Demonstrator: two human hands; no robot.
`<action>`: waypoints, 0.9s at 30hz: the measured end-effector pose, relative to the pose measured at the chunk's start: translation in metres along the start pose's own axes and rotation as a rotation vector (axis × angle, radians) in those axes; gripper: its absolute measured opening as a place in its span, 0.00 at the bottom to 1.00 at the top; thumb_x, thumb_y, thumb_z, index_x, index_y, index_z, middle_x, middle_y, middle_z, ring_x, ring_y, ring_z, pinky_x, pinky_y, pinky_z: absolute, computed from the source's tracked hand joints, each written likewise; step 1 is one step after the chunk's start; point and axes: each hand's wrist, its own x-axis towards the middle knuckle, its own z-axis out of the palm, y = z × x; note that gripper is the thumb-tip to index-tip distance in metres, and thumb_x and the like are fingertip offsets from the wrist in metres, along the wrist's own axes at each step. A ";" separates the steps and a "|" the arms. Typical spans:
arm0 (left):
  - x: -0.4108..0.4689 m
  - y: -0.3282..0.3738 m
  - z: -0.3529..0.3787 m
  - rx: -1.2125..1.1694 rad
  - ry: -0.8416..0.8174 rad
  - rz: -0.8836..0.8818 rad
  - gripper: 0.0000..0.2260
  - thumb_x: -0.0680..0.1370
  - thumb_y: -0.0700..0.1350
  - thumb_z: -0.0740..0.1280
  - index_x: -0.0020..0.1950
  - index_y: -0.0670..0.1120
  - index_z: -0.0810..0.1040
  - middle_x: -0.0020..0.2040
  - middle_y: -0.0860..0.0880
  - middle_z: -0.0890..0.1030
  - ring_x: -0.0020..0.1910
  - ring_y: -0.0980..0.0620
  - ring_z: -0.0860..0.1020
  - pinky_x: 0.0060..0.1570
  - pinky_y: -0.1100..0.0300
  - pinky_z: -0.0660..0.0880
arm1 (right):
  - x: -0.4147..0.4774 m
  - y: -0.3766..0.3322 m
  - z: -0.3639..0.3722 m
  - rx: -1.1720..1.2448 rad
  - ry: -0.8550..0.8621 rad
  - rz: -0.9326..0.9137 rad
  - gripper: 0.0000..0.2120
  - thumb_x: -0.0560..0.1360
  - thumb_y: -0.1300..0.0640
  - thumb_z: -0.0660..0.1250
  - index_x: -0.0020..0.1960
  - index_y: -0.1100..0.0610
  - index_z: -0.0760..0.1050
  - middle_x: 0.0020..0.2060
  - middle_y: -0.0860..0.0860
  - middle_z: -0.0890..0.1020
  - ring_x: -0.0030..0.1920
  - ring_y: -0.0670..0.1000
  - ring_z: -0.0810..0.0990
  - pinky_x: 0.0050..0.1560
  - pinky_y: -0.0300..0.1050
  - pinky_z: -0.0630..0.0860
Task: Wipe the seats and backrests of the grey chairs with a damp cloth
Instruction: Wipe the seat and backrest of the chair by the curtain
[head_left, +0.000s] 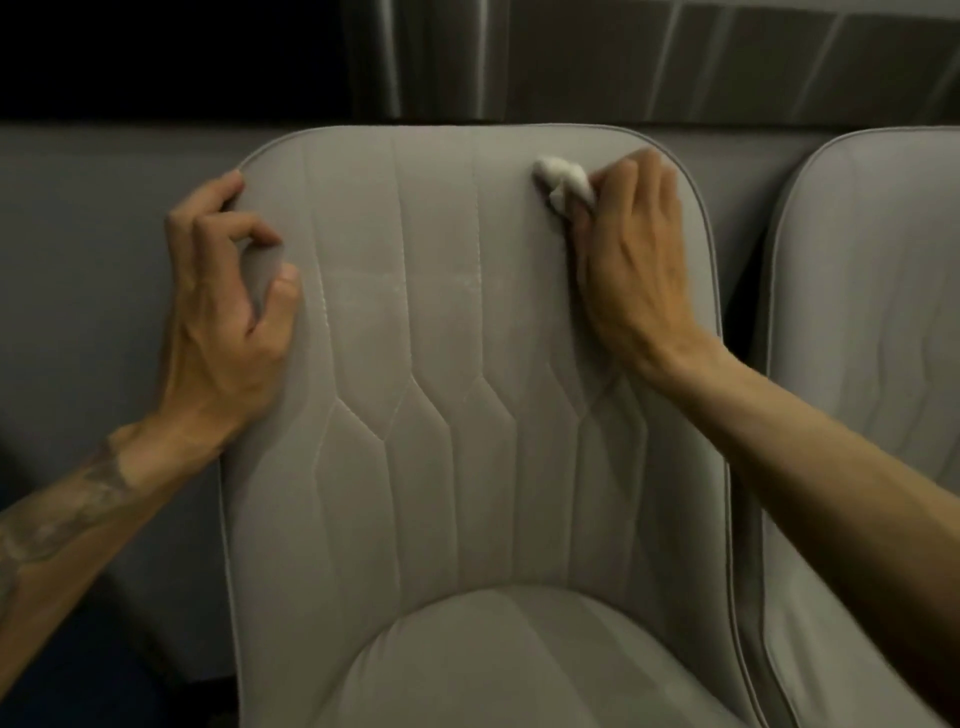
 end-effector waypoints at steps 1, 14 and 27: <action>0.000 -0.002 0.000 -0.004 0.002 -0.002 0.15 0.81 0.41 0.63 0.61 0.58 0.63 0.72 0.44 0.64 0.75 0.56 0.64 0.75 0.64 0.58 | 0.002 -0.007 0.003 0.011 0.049 0.093 0.11 0.84 0.53 0.56 0.51 0.60 0.70 0.49 0.60 0.73 0.47 0.59 0.71 0.47 0.55 0.69; -0.002 -0.004 0.002 0.041 0.008 -0.040 0.11 0.82 0.44 0.62 0.64 0.53 0.69 0.74 0.47 0.63 0.76 0.59 0.63 0.72 0.72 0.58 | -0.017 -0.044 0.015 0.047 0.012 0.149 0.10 0.83 0.56 0.59 0.51 0.64 0.72 0.48 0.63 0.74 0.47 0.61 0.72 0.47 0.58 0.69; -0.002 0.005 0.000 0.199 -0.072 -0.129 0.22 0.83 0.49 0.59 0.78 0.50 0.67 0.79 0.44 0.61 0.74 0.49 0.66 0.61 0.44 0.75 | -0.028 -0.050 0.015 0.075 -0.092 -0.073 0.09 0.82 0.57 0.61 0.51 0.64 0.73 0.47 0.63 0.75 0.45 0.61 0.73 0.45 0.55 0.68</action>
